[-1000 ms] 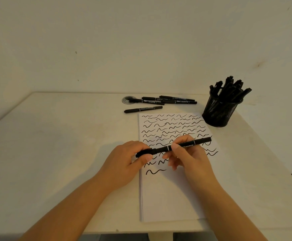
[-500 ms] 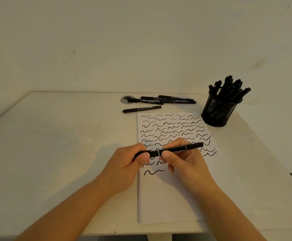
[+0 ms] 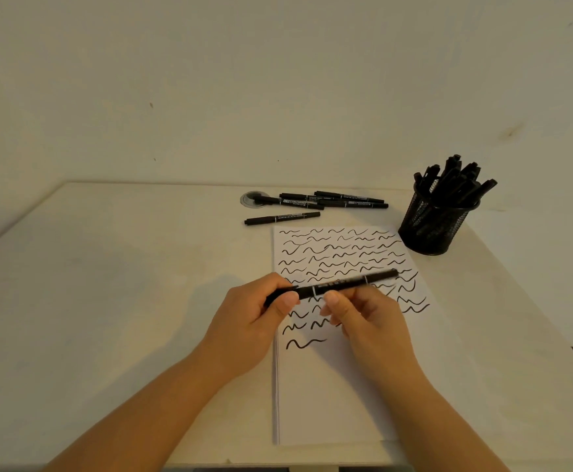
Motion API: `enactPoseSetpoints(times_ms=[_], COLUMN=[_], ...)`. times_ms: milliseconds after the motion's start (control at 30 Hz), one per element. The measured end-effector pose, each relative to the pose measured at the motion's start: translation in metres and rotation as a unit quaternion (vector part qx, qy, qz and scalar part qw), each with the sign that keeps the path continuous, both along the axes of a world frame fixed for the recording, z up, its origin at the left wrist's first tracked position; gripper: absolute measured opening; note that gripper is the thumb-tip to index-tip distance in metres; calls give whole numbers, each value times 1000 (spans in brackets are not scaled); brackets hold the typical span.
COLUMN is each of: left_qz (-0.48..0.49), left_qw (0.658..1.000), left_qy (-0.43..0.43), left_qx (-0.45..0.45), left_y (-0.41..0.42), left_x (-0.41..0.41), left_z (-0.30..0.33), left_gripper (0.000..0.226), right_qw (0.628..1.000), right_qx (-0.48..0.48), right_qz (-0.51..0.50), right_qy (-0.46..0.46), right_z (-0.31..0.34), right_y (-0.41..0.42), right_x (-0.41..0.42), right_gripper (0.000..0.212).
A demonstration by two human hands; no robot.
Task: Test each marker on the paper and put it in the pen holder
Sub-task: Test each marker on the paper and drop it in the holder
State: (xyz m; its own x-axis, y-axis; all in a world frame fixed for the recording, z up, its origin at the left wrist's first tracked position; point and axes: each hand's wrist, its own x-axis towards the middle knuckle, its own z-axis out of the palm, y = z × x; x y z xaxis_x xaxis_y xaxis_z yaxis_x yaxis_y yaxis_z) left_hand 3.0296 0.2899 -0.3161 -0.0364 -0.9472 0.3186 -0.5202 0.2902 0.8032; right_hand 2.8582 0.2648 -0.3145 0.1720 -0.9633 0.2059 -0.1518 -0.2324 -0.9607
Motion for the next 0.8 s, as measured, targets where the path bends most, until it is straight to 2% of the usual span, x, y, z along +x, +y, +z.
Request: enactPoseSetpoints(times_ms=[67, 100, 167, 200, 267, 333, 467, 533, 600, 667, 700, 800], left_qz=[33, 42, 50, 49, 39, 28, 1, -23, -13, 30, 53, 86], left_qw=[999, 998, 994, 991, 980, 966, 964, 970, 975, 968, 961, 940], left_qy=[-18, -39, -92, -122, -189, -248, -253, -228, -215, -246, -273, -327], left_qx=[-1, -5, -17, -26, -50, -68, -83, -76, -54, -28, -10, 47], left_y=[-2, -3, -7, -10, -17, -26, -48, -63, -83, -108, -120, -149], left_x=[2, 3, 3, 2, -2, -8, -18, -19, -14, -1, 7, 33], left_z=[2, 4, 9, 13, 22, 31, 48, 57, 59, 53, 47, 26], left_gripper=[17, 16, 14, 15, 17, 19, 27, 43, 52, 41, 34, 27], right_qw=[994, 981, 923, 886, 836, 805, 774, 791, 843, 899, 916, 940], right_qx=[-78, -152, -315, -369, -414, -439, -451, -412, -344, -272, -250, -225], right_qz=[-54, -70, -70, -70, -62, -60, -34, -37, -59, -88, -108, -176], right_qy=[59, 98, 212, 271, 354, 395, 443, 450, 410, 330, 295, 185], right_z=[0, 2, 8, 11, 19, 28, 45, 55, 68, 81, 87, 104], right_y=[2, 3, 1, -2, -12, -21, -43, -53, -65, -80, -88, -109], right_x=[1, 1, 1, 2, 0, -3, -15, -23, -32, -44, -52, -74], right_gripper=[21, 19, 4, 15, 24, 21, 21, 32, 43, 52, 55, 60])
